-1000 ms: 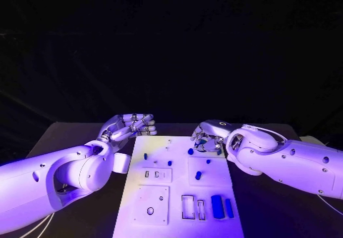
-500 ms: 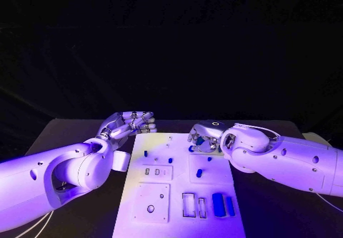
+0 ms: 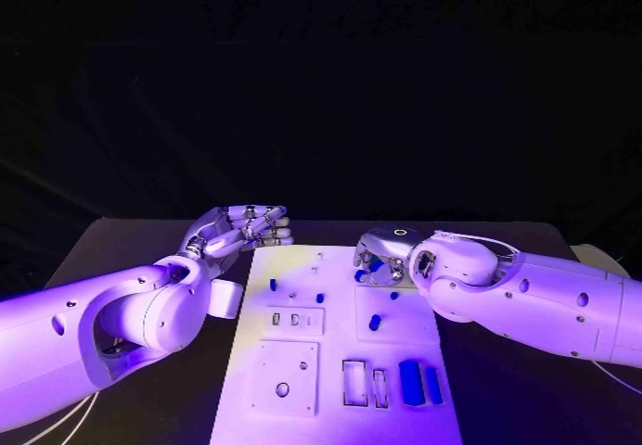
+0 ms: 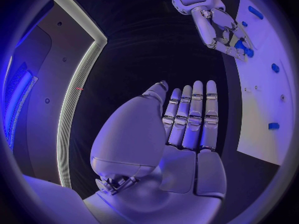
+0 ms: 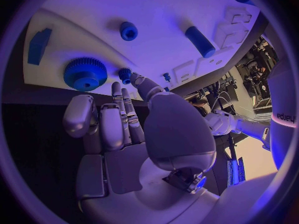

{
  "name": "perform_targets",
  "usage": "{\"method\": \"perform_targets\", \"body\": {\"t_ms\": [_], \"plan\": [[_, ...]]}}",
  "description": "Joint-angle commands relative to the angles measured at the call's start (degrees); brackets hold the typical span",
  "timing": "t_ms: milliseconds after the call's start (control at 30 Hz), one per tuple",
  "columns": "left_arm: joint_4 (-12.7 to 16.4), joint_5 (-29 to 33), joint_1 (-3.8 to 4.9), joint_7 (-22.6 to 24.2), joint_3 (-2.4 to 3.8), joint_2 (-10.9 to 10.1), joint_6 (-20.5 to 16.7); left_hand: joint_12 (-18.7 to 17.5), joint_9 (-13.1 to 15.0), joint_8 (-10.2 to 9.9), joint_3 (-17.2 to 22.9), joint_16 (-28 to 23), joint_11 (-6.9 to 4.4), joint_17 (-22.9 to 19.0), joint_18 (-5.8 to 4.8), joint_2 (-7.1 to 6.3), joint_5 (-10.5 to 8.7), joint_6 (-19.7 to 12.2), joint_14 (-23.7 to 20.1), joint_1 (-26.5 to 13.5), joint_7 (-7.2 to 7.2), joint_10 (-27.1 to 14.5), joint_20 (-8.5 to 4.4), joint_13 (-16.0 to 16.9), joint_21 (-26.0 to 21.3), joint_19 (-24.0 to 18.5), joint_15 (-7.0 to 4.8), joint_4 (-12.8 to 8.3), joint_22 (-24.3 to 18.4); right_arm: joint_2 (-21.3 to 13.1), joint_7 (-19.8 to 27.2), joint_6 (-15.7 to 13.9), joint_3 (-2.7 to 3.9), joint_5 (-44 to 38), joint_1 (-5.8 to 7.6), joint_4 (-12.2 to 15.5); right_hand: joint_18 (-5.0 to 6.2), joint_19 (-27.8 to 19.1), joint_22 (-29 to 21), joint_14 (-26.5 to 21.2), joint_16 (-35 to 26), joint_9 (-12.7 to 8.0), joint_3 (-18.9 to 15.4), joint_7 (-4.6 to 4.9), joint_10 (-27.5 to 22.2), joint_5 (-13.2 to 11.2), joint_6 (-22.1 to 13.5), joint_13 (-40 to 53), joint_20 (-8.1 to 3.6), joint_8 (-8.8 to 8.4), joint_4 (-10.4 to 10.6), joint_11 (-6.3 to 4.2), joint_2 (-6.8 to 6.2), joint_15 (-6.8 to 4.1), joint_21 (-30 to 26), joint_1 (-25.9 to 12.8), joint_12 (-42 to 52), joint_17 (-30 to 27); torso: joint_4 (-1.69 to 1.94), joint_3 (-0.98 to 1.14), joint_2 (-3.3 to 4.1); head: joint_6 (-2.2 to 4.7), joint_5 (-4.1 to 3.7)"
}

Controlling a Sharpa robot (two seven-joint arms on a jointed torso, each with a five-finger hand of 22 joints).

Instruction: Assemble the parts on the task board

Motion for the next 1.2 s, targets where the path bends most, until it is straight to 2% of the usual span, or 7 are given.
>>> {"method": "perform_targets", "body": {"t_ms": [33, 167, 333, 533, 667, 933, 1200], "plan": [[0.2, -0.3, 0.24, 0.4, 0.06, 0.0, 0.7, -0.3, -0.1, -0.4, 0.1, -0.4, 0.23, 0.0, 0.75, -0.47, 0.04, 0.3, 0.3, -0.1, 0.16, 0.4, -0.13, -0.1, 0.0, 0.4, 0.09, 0.4, -0.1, 0.2, -1.5, 1.8, 0.01, -1.8, -0.08, -0.2, -0.79, 0.2, 0.1, 2.2, 0.3, 0.1, 0.0, -0.29, -0.5, 0.0, 0.2, 0.0, 0.39, -0.22, 0.5, -0.01, -0.51, 0.41, 0.3, 0.2, -0.2, 0.0, 0.11, 0.03, 0.26, -0.18, 0.13], [0.3, -0.3, 0.34, 0.3, 0.06, -0.2, 0.7, -0.3, -0.1, -0.4, 0.1, -0.5, 0.23, 0.0, 0.75, -0.47, 0.04, 0.3, 0.3, -0.1, 0.17, 0.4, -0.13, -0.1, 0.0, 0.4, 0.1, 0.4, -0.1, 0.4, -1.5, 2.0, 0.01, -1.9, -0.13, -0.6, -0.85, 0.3, 0.8, 2.1, 0.6, 0.1, 0.1, -0.3, -0.2, -0.3, 0.5, 0.2, 0.42, -0.13, 1.0, -0.07, -0.33, 0.39, 0.7, 0.0, 0.1, 0.3, 0.07, 0.07, 0.39, -0.34, 0.54], [0.3, -0.3, 0.39, 0.2, 0.06, -0.2, 0.6, -0.3, -0.1, -0.4, 0.1, -0.5, 0.23, 0.0, 0.75, -0.47, 0.04, 0.3, 0.3, -0.1, 0.17, 0.4, -0.13, -0.1, 0.0, 0.4, 0.1, 0.4, -0.1, 0.5, -1.5, 2.0, 0.01, -1.9, -0.17, -0.8, -0.97, 0.6, 1.8, 2.1, 1.1, 0.3, 0.8, -0.43, 0.4, -0.4, 1.4, 0.4, 0.36, 0.24, 1.1, -0.26, 0.21, 0.25, 1.4, 0.6, 0.5, 0.8, 0.14, 0.06, 0.52, -0.29, 0.29], [0.2, -0.3, 0.43, 0.0, 0.06, -0.3, 0.7, -0.4, -0.1, -0.4, 0.2, -0.5, 0.25, 0.0, 0.75, -0.44, 0.05, 0.3, 0.3, -0.1, 0.2, 0.4, -0.12, -0.1, 0.0, 0.4, 0.11, 0.4, -0.1, 0.6, -1.2, 1.7, 0.01, -1.6, -0.2, -0.7, -1.19, 1.1, 3.5, 2.3, 2.1, 0.7, 2.0, -0.99, 1.7, -1.1, 2.8, 0.6, 0.12, 0.71, 1.3, -0.79, 0.77, -0.12, 2.6, 1.4, 1.2, 2.0, 0.15, 0.09, 0.76, -0.12, 0.4], [0.2, -0.3, 0.47, 0.0, 0.06, -0.3, 0.7, -0.4, -0.1, -0.5, 0.2, -0.6, 0.26, 0.0, 0.75, -0.42, 0.05, 0.3, 0.3, -0.1, 0.21, 0.4, -0.12, -0.1, 0.0, 0.4, 0.12, 0.4, -0.2, 0.7, -1.1, 1.6, 0.01, -1.4, -0.21, -0.7, -1.22, 1.2, 3.8, 2.3, 2.3, 0.8, 2.3, -1.13, 2.0, -1.3, 3.2, 0.7, 0.03, 0.82, 1.4, -0.91, 0.84, -0.23, 2.7, 1.5, 1.4, 2.2, 0.15, 0.12, 0.87, 0.01, 0.36], [0.2, -0.3, 0.57, -0.2, 0.06, -0.3, 0.8, -0.5, -0.1, -0.5, 0.2, -0.6, 0.27, 0.0, 0.75, -0.38, 0.06, 0.3, 0.3, -0.1, 0.22, 0.4, -0.11, -0.1, -0.1, 0.4, 0.14, 0.5, -0.2, 0.8, -1.1, 1.3, 0.01, -1.2, -0.22, -0.7, -1.36, 1.5, 4.6, 2.3, 2.6, 0.9, 2.4, -1.19, 2.3, -1.5, 3.3, 0.7, -0.06, 0.8, 1.6, -1.01, 0.75, -0.3, 3.3, 1.4, 1.5, 2.5, 0.2, 0.16, 1.06, -0.18, 0.27], [0.0, -0.3, 0.64, -0.5, 0.06, -0.3, 0.9, -0.5, -0.1, -0.5, 0.2, -0.6, 0.27, 0.0, 0.75, -0.38, 0.06, 0.3, 0.3, -0.1, 0.22, 0.4, -0.11, -0.1, -0.1, 0.4, 0.14, 0.5, -0.2, 0.6, -1.8, -1.7, 0.02, -1.2, -0.23, -0.2, -1.57, 2.0, 6.0, 2.3, 2.9, 1.4, 3.1, -1.58, 3.4, -1.6, 4.5, 0.9, -0.31, 1.27, 2.0, -1.41, 1.11, -0.62, 4.2, 1.7, 2.0, 2.8, 0.24, 0.16, 1.09, 0.02, 0.17]]}}
